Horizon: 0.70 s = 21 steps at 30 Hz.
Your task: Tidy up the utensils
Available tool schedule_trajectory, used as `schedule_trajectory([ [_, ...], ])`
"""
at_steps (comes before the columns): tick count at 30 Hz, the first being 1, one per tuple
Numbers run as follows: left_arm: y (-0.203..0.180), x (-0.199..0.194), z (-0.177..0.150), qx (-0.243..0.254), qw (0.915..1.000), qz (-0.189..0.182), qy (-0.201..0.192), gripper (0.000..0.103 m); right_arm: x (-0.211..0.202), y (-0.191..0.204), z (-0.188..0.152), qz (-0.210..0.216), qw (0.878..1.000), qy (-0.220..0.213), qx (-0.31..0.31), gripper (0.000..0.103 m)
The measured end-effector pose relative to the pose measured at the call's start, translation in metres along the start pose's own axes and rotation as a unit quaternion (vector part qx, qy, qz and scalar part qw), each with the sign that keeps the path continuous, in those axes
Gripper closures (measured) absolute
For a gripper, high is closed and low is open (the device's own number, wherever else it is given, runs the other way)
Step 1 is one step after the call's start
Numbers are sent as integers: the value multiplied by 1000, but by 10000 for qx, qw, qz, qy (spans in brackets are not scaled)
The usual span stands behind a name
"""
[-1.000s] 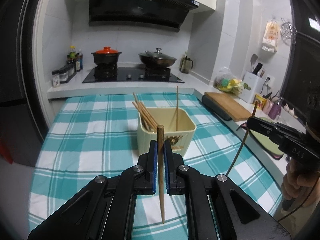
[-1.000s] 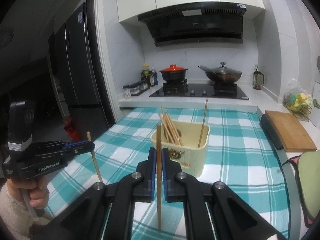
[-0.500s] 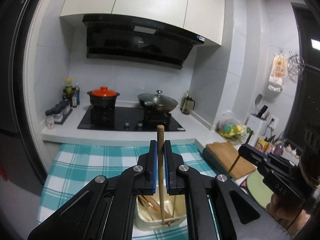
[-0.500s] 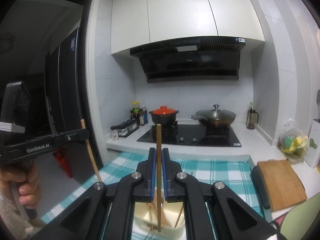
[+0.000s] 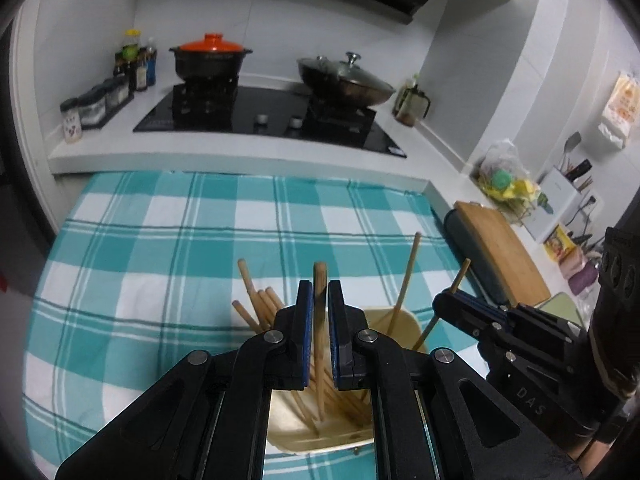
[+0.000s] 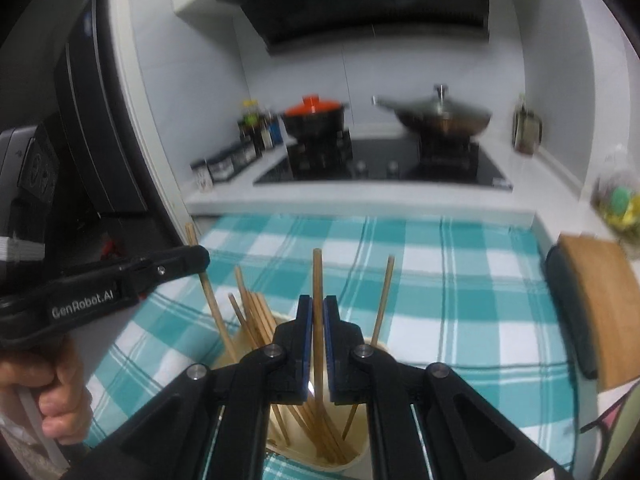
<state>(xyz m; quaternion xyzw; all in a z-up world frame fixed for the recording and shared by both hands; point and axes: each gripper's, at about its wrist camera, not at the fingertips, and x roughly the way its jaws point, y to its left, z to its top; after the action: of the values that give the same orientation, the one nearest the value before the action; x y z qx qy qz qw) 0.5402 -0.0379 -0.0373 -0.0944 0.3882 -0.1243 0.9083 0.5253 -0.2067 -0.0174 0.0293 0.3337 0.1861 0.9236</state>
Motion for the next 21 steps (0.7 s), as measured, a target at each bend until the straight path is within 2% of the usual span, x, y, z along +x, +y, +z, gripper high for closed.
schedule_trajectory([
  [1,2,5,-2,-19,10000,41,45,94,11,-3,-2,14,9999,112,68,96],
  [3,6,7,-7,-57,9999,50,67,79,24,-9,-8,-64,9996,213,178,96],
  [5,8,-1,-11,-13,9999,134,-57,53,30,-15,-11,-101,9993,225,277,94],
  [8,7,-26,-19,246,9987,309,-337,37,23,-20,-11,-94,9993,73,365,92],
  [9,5,-37,-24,344,9977,385,-438,31,18,-19,-13,-91,9992,21,379,81],
  [10,3,-48,-29,438,9963,488,-556,23,9,-19,-14,-122,9991,-55,394,65],
  [11,0,-58,-34,522,9945,607,-677,13,1,-18,-15,-162,9989,-161,401,58],
  [12,-3,-68,-40,602,9922,732,-807,8,-7,-18,-17,-194,9987,-274,388,53],
  [13,-8,-80,-48,695,9891,873,-957,0,-18,-16,-20,-233,9984,-373,346,52],
  [14,-13,-92,-57,771,9855,1010,-1127,1,-32,-11,-26,-307,9981,-456,284,50],
  [16,-22,-111,-73,854,9790,1272,-1341,1,-55,-3,-38,-392,9973,-587,218,29],
  [18,-29,-129,-91,782,9731,1599,-1461,1,-79,7,-54,-423,9966,-687,168,17],
  [21,-39,-151,-121,720,9660,1976,-1501,0,-111,24,-80,-582,9956,-721,104,14],
])
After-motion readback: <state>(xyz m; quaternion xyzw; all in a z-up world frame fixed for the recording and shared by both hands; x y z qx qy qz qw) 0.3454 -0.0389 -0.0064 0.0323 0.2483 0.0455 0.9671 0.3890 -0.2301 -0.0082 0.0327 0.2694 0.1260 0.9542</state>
